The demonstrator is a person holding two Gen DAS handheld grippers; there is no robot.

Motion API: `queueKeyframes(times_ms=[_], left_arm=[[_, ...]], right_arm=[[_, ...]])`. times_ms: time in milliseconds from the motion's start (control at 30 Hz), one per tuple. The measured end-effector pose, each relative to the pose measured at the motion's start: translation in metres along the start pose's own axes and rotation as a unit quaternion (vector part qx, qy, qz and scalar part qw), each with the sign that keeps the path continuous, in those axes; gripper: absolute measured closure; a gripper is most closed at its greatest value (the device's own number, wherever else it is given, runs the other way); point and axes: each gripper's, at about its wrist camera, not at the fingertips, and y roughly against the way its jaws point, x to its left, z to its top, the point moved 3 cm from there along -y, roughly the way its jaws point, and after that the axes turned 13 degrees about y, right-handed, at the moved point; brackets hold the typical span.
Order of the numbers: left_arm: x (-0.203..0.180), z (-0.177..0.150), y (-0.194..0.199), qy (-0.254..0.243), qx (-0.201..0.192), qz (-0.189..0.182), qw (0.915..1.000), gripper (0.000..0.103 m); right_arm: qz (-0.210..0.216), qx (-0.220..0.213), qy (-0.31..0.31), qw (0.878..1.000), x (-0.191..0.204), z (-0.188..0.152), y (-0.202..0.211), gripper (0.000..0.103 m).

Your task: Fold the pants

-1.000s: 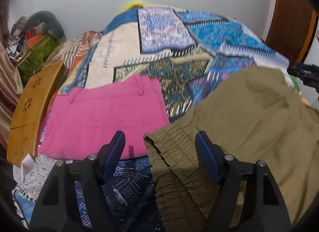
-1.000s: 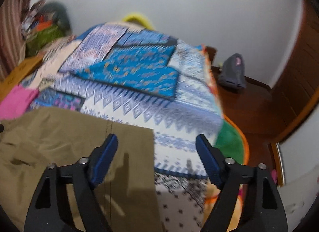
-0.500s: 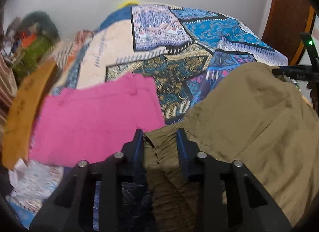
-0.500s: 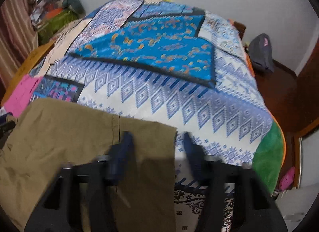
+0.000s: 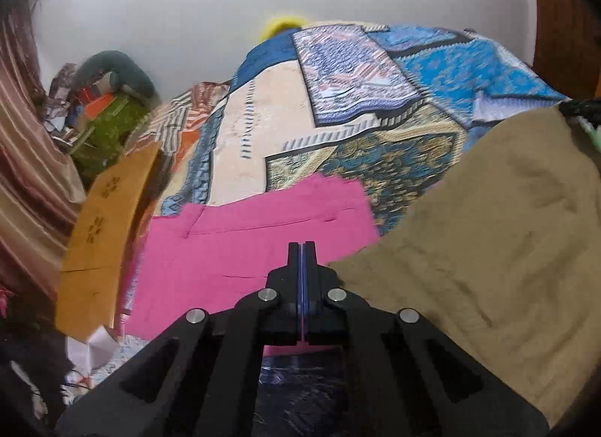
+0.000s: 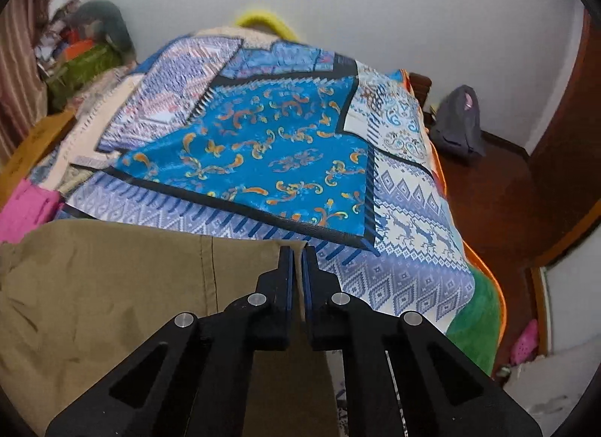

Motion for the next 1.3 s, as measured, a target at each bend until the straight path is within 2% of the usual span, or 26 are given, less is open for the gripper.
queueKeyframes(times_ms=[33,100,167,233,333,400,467,533,633,767,867,900,967,1000,1067,1167,1300], left_arm=[[0.004,0.0,-0.001,0.009,0.006,-0.009,0.9999,0.102],[0.013,0.002,0.004,0.033,0.015,-0.023,0.9991,0.1],[0.02,0.004,0.016,0.05,0.017,-0.045,0.9976,0.095],[0.024,0.003,0.033,0.062,0.015,-0.068,0.9957,0.089],[0.019,-0.004,0.053,0.065,0.018,-0.089,0.9937,0.076],[0.011,-0.011,0.065,0.064,0.02,-0.106,0.9921,0.058],[0.002,-0.022,0.074,0.063,0.027,-0.125,0.9898,0.05],[-0.01,-0.034,0.08,0.055,0.042,-0.143,0.9873,0.05],[-0.027,-0.05,0.082,0.033,0.051,-0.141,0.9882,0.05],[-0.044,-0.068,0.073,0.018,0.082,-0.142,0.9863,0.05],[-0.049,-0.075,0.069,0.008,0.076,-0.132,0.9882,0.05],[-0.049,-0.077,0.068,0.005,0.076,-0.13,0.9886,0.051],[-0.05,-0.08,0.067,0.001,0.076,-0.123,0.9895,0.051],[-0.05,-0.081,0.067,-0.001,0.073,-0.121,0.99,0.052],[-0.051,-0.083,0.069,-0.007,0.065,-0.109,0.9919,0.054],[-0.052,-0.084,0.071,-0.021,0.055,-0.094,0.9939,0.056],[-0.052,-0.083,0.067,-0.041,0.041,-0.062,0.9964,0.055]], right_arm=[[-0.006,-0.002,0.004,1.0,0.001,0.0,0.006,0.095],[-0.014,-0.011,0.008,1.0,-0.001,-0.003,0.023,0.082],[-0.017,-0.025,0.008,1.0,-0.004,-0.009,0.043,0.056],[-0.012,-0.044,0.011,0.999,-0.007,-0.019,0.069,0.051],[-0.004,-0.046,0.006,0.999,-0.009,-0.038,0.095,0.051],[-0.002,-0.047,-0.001,0.999,-0.011,-0.053,0.107,0.047],[0.002,-0.049,-0.013,0.999,-0.013,-0.069,0.117,0.036],[-0.006,-0.047,-0.024,0.999,-0.014,-0.086,0.12,0.033],[-0.019,-0.031,-0.037,0.999,-0.009,-0.109,0.112,0.03],[0.017,-0.003,-0.056,0.998,0.002,-0.128,0.084,0.03],[0.045,0.025,-0.071,0.996,0.008,-0.14,0.056,0.032],[0.062,0.028,-0.081,0.994,0.01,-0.144,0.047,0.035],[0.098,0.027,-0.097,0.99,0.01,-0.146,0.037,0.056],[0.095,0.026,-0.098,0.99,0.011,-0.146,0.036,0.06],[0.064,0.026,-0.082,0.994,0.009,-0.143,0.036,0.087],[0.056,0.029,-0.059,0.996,0.012,-0.144,0.034,0.088],[0.019,0.042,-0.026,0.999,0.022,-0.14,0.04,0.088]])
